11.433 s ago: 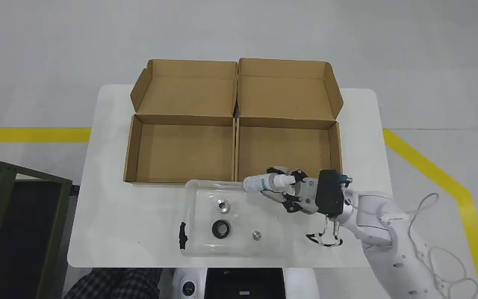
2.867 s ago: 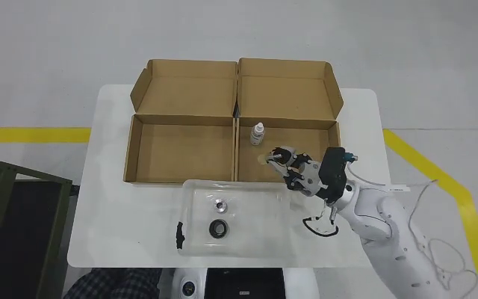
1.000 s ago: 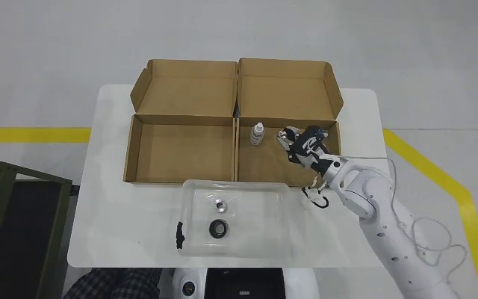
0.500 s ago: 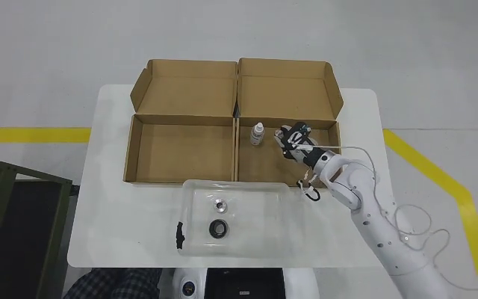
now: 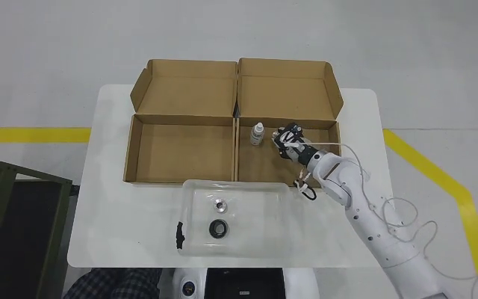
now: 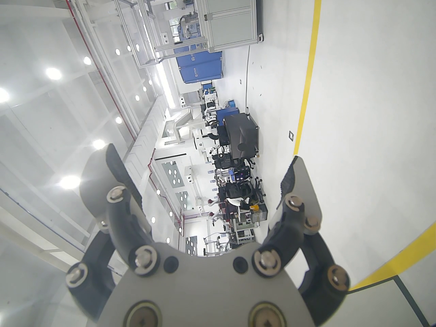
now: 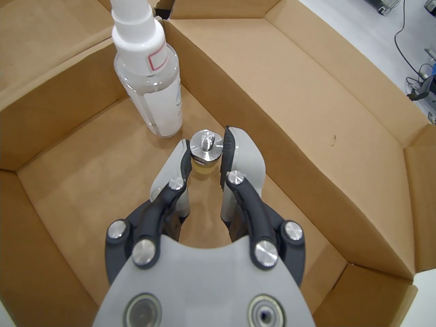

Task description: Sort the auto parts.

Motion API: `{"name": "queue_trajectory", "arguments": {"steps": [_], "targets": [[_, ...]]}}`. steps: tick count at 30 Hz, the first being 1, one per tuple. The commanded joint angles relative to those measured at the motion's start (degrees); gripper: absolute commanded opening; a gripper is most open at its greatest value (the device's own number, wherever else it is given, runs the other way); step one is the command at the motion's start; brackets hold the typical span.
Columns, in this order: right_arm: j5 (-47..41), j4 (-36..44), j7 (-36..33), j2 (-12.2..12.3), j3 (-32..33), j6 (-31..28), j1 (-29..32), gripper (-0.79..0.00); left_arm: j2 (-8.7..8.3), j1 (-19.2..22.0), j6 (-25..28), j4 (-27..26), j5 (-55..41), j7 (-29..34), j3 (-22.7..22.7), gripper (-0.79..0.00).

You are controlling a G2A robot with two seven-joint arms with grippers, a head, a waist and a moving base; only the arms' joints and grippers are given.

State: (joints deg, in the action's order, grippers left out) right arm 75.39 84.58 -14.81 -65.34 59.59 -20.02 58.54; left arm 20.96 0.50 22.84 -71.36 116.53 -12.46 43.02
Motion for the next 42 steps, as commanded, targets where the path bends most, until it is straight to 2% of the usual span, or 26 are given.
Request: {"name": "queue_trajectory", "arguments": {"steps": [1,4,7,10,17,31,36,42], "targets": [[-0.03,-0.55,-0.04,-0.18,-0.36,0.08,-0.33,-0.616,0.0,0.0,0.0,0.0,0.0,0.0,0.0,0.0],[0.11,-1.17,-0.11,-0.41,-0.73,0.17,-0.57,-0.597,0.0,0.0,0.0,0.0,0.0,0.0,0.0,0.0],[0.14,-1.5,-0.07,-0.54,-0.69,0.15,-0.65,-0.493,0.0,0.0,0.0,0.0,0.0,0.0,0.0,0.0],[0.5,-0.13,0.1,-0.43,0.13,0.33,-0.04,-0.437,0.0,0.0,0.0,0.0,0.0,0.0,0.0,0.0],[2.83,6.56,-0.86,0.38,3.07,-1.19,2.83,-0.416,0.0,0.0,0.0,0.0,0.0,0.0,0.0,0.0],[2.6,26.71,-5.73,2.13,7.25,-10.46,13.02,-0.409,0.0,0.0,0.0,0.0,0.0,0.0,0.0,0.0],[2.25,31.61,-6.11,2.49,6.94,-13.64,16.04,-0.406,0.0,0.0,0.0,0.0,0.0,0.0,0.0,0.0],[3.7,33.95,-6.61,2.35,2.68,-16.37,17.23,-0.403,0.0,0.0,0.0,0.0,0.0,0.0,0.0,0.0]]}}
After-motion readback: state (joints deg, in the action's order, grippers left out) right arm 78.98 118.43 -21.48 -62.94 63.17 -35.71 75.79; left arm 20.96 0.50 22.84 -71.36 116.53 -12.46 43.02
